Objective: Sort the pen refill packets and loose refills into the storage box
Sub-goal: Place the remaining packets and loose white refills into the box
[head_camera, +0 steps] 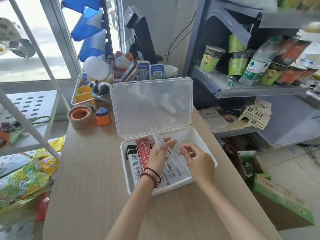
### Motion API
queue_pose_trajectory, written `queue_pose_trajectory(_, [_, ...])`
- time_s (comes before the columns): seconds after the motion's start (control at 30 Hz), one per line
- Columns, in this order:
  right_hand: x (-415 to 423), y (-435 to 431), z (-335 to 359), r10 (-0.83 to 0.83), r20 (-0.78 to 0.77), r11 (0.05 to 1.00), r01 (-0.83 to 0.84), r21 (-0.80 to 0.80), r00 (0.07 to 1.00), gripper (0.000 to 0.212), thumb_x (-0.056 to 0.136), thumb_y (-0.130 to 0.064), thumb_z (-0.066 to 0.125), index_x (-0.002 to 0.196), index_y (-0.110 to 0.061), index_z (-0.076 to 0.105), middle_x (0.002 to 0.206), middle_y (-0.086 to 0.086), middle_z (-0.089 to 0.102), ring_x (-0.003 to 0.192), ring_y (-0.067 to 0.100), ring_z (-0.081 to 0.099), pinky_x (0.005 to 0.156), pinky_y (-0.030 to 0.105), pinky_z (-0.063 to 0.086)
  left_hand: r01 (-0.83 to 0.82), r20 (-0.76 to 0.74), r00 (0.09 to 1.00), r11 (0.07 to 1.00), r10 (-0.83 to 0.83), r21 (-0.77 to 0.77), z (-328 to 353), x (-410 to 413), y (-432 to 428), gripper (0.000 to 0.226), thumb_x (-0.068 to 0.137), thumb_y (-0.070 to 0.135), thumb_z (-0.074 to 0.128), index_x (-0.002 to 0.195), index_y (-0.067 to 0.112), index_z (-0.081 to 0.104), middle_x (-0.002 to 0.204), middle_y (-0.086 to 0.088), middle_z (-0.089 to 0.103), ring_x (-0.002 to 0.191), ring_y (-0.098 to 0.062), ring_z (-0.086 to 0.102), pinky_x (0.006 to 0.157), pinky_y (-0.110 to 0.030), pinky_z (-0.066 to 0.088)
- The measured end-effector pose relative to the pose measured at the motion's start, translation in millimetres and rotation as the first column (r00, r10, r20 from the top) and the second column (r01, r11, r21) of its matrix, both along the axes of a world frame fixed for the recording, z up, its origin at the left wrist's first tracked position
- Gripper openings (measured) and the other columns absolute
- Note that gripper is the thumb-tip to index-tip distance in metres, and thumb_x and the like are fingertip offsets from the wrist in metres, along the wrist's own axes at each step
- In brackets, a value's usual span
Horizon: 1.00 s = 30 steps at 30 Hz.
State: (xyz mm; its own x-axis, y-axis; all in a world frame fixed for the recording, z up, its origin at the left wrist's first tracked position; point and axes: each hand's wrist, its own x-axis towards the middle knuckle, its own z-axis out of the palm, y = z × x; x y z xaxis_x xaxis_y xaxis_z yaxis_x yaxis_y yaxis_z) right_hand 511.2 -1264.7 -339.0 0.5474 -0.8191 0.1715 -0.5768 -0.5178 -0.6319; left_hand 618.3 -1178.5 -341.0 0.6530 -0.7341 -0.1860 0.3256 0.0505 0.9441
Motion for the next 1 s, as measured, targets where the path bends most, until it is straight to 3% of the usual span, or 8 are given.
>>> queue_pose_trajectory(0.13, [0.1,-0.9,6.7,0.103,0.001,0.994,-0.103,0.031,0.995,0.038,0.077,-0.076,0.047,0.083,-0.045,0.067,0.071,-0.024,0.068,0.067,-0.007,0.061,0.059,0.022,0.050,0.033,0.150,0.988,0.998,-0.042,0.061,-1.1,-0.3,0.6,0.028,0.101,0.027,0.037,0.120,0.015,0.055,0.115,0.005,0.066,0.108,-0.009,0.061,0.091,-0.027,0.049])
queue_pose_trajectory(0.33, [-5.2,-2.1,8.4,0.188,-0.067,0.979,-0.181,0.091,0.980,0.029,0.076,-0.071,0.061,0.084,-0.044,0.069,0.075,-0.025,0.069,0.068,-0.009,0.062,0.061,0.020,0.050,0.114,0.254,0.957,0.985,-0.143,0.126,-6.1,-4.7,0.2,0.021,0.100,0.026,0.040,0.110,0.027,0.058,0.116,-0.003,0.065,0.110,-0.014,0.061,0.097,-0.032,0.047])
queue_pose_trajectory(0.53, [-5.8,-3.9,7.9,0.222,-0.079,0.968,-0.210,0.135,0.972,0.023,0.078,-0.070,0.060,0.084,-0.048,0.066,0.078,-0.029,0.069,0.073,-0.011,0.061,0.064,0.022,0.051,0.106,0.245,0.960,0.987,-0.133,0.120,-8.9,-4.0,1.5,0.022,0.101,0.023,0.039,0.109,0.023,0.059,0.114,-0.005,0.066,0.107,-0.015,0.062,0.093,-0.029,0.048])
queue_pose_trajectory(0.7, [-5.7,-8.3,7.0,0.242,-0.070,0.961,-0.229,0.157,0.968,0.023,0.081,-0.063,0.061,0.094,-0.044,0.061,0.084,-0.027,0.070,0.079,-0.008,0.063,0.072,0.029,0.054,0.113,0.243,0.959,0.983,-0.146,0.145,-4.1,-3.6,1.7,0.024,0.101,0.025,0.037,0.111,0.018,0.058,0.100,0.006,0.063,0.086,-0.005,0.058,0.075,-0.020,0.046])
queue_pose_trajectory(0.9, [-9.4,-9.5,7.4,0.283,-0.041,0.942,-0.270,0.202,0.958,0.015,0.084,-0.055,0.064,0.094,-0.045,0.061,0.084,-0.028,0.070,0.080,-0.007,0.063,0.071,0.028,0.052,0.104,0.207,0.969,0.984,-0.133,0.148,-4.8,-6.9,1.8,0.024,0.101,0.023,0.037,0.113,0.016,0.056,0.109,-0.002,0.063,0.098,-0.014,0.063,0.083,-0.025,0.054])
queue_pose_trajectory(1.0, [-9.7,-8.8,6.9,0.271,-0.034,0.946,-0.260,0.195,0.962,0.012,0.085,-0.057,0.062,0.094,-0.049,0.063,0.083,-0.027,0.069,0.077,-0.009,0.062,0.066,0.026,0.051,0.034,0.173,0.984,0.996,-0.048,0.088,-3.4,-7.3,1.8,0.024,0.101,0.020,0.037,0.116,0.012,0.054,0.112,-0.003,0.063,0.092,-0.009,0.066,0.078,-0.023,0.056])
